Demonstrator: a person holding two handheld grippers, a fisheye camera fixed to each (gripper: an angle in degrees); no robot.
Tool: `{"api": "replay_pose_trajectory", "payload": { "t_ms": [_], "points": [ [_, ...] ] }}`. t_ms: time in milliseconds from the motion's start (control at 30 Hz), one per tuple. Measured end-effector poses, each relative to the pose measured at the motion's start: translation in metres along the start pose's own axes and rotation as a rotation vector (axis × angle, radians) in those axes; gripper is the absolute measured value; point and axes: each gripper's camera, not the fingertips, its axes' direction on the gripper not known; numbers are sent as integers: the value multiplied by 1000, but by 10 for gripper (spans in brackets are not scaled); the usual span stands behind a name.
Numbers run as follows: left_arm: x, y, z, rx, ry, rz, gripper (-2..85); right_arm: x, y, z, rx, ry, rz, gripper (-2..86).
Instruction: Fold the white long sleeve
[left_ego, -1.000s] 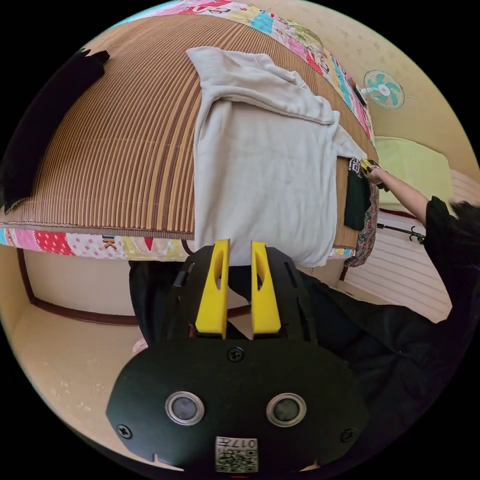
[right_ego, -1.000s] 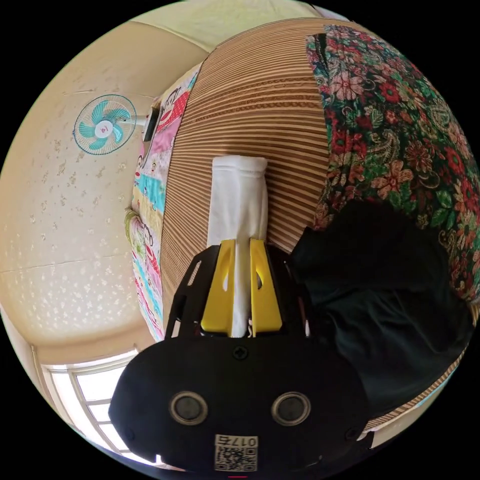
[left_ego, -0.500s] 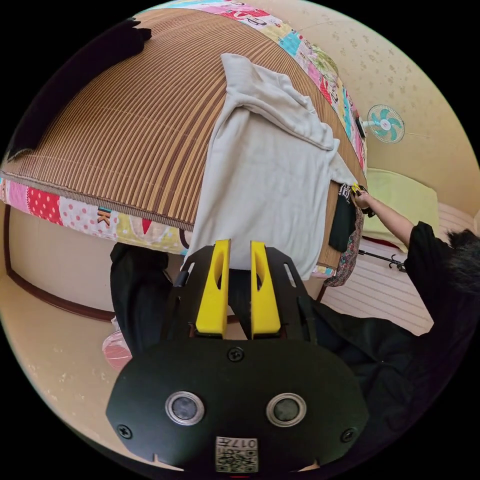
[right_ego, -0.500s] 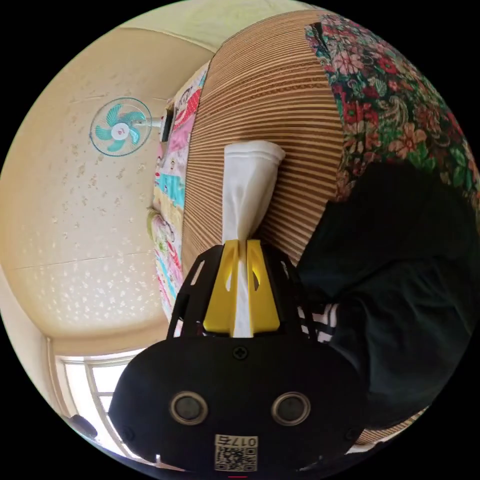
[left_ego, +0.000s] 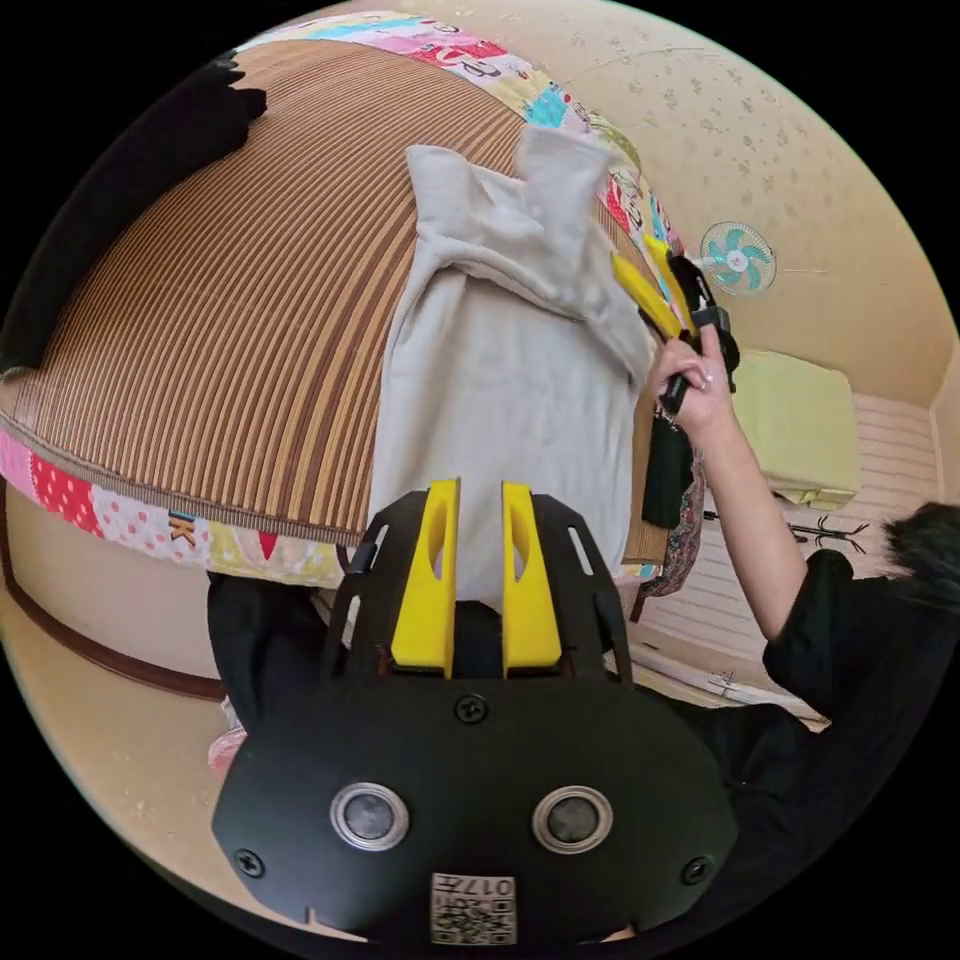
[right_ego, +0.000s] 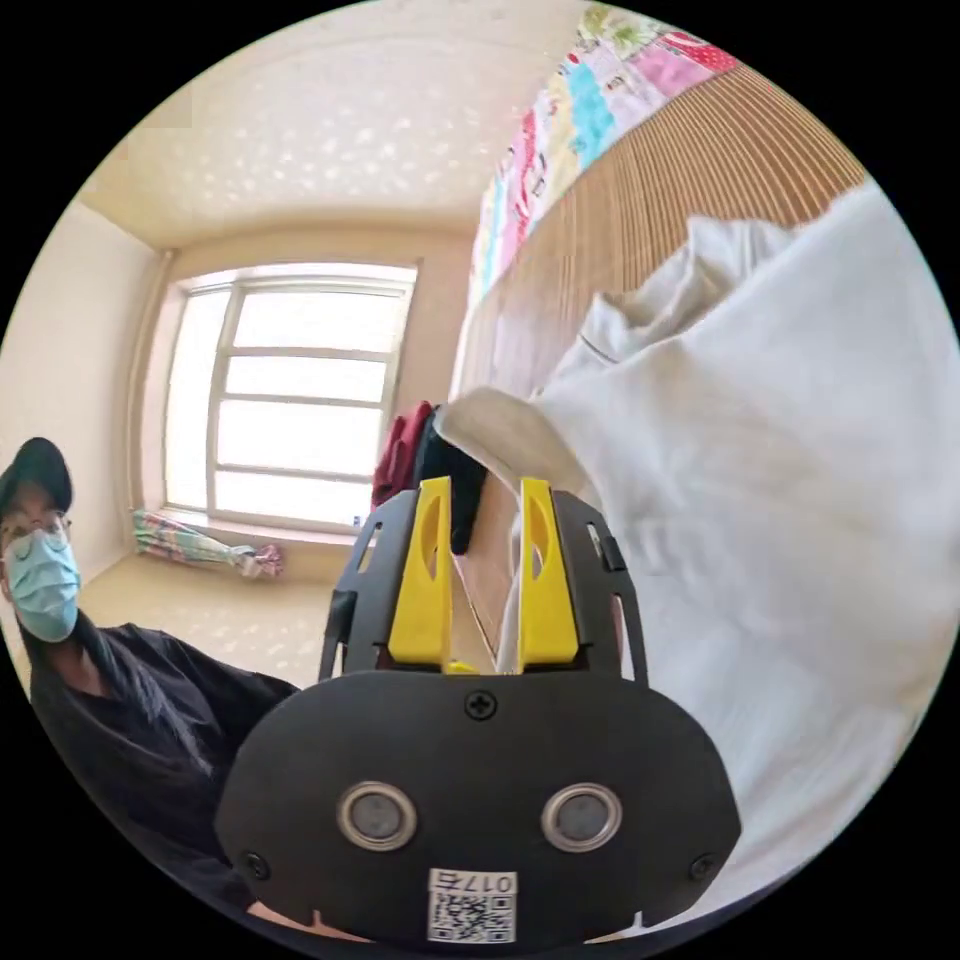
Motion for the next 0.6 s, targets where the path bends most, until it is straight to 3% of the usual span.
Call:
{"api": "replay_pose_trajectory", "payload": {
  "t_ms": [100,167,267,333,467,600],
  "points": [
    [2,-18,4,54,-156,51,73,-1,87,-16,112,310,6,81],
    [3,-33,18,38,-223,107,71,-4,151,-23,137,721,1,80],
    [-1,-65,46,-30,-280,131,43,23,195,-3,76,1098,57,73],
    [-2,-87,45,-27,-232,154,26,48,190,18,10,1118,91,64],
    [2,-152,26,63,-247,146,13,57,124,55,160,1134,75,53],
    [-1,-232,-21,169,-222,181,30,58,47,68,183,1116,75,49]
  ]
}}
